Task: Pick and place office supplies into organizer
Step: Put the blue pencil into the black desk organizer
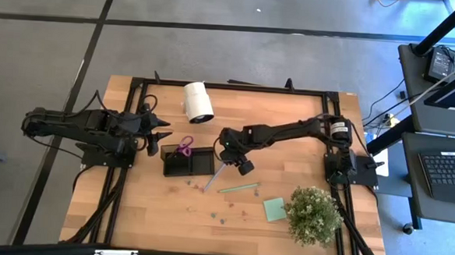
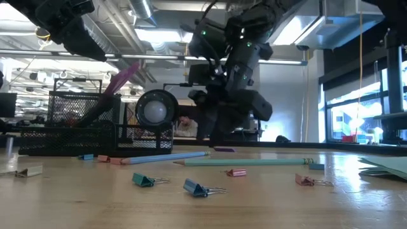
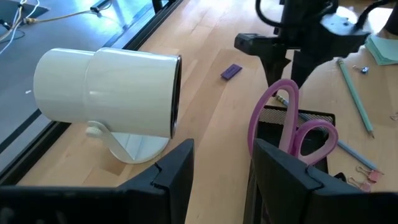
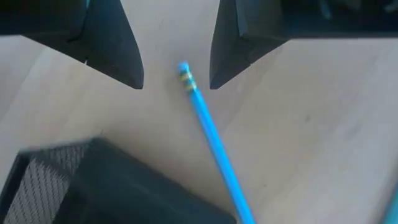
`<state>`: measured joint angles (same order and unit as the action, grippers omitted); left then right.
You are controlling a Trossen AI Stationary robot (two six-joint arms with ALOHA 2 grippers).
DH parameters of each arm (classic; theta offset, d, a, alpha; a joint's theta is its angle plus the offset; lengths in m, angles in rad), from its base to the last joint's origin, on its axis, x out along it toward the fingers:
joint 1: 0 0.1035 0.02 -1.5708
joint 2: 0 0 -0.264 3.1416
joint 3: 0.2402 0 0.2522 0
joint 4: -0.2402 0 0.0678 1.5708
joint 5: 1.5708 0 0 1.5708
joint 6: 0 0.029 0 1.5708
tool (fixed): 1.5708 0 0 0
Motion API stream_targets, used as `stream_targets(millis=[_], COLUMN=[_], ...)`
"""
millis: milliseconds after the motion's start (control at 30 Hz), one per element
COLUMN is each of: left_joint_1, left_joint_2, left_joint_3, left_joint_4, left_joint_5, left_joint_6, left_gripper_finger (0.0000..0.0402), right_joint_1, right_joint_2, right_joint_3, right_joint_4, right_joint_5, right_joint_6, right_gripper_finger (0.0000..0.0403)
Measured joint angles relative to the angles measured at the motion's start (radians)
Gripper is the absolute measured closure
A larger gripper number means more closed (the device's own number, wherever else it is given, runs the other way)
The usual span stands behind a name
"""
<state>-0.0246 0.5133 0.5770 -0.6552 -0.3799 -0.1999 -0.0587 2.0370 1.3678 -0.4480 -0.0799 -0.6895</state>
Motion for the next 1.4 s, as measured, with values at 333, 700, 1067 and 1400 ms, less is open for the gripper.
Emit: stream_targets(millis=[333,700,1067,1400], left_joint_1=[0.0,0.0,0.0,0.0], left_joint_2=[0.0,0.0,0.0,0.0], left_joint_3=[0.0,0.0,0.0,0.0], left_joint_4=[0.0,0.0,0.0,0.0], left_joint_5=[0.0,-0.001,-0.001,-0.001], left_joint_6=[0.0,0.0,0.0,-0.023], left_gripper_finger=[0.0245,0.0245,0.0245,0.0245], right_joint_1=[-0.02,-0.021,-0.019,-0.018], right_joint_2=[0.038,0.063,0.066,0.066], right_joint_3=[0.002,0.004,0.002,0.002], right_joint_4=[-0.001,-0.005,-0.008,-0.021], right_joint_5=[-0.006,-0.033,-0.101,-0.103], right_joint_6=[0.0,0.005,0.034,0.034], right_gripper_finger=[0.0216,0.0237,0.0284,0.0286])
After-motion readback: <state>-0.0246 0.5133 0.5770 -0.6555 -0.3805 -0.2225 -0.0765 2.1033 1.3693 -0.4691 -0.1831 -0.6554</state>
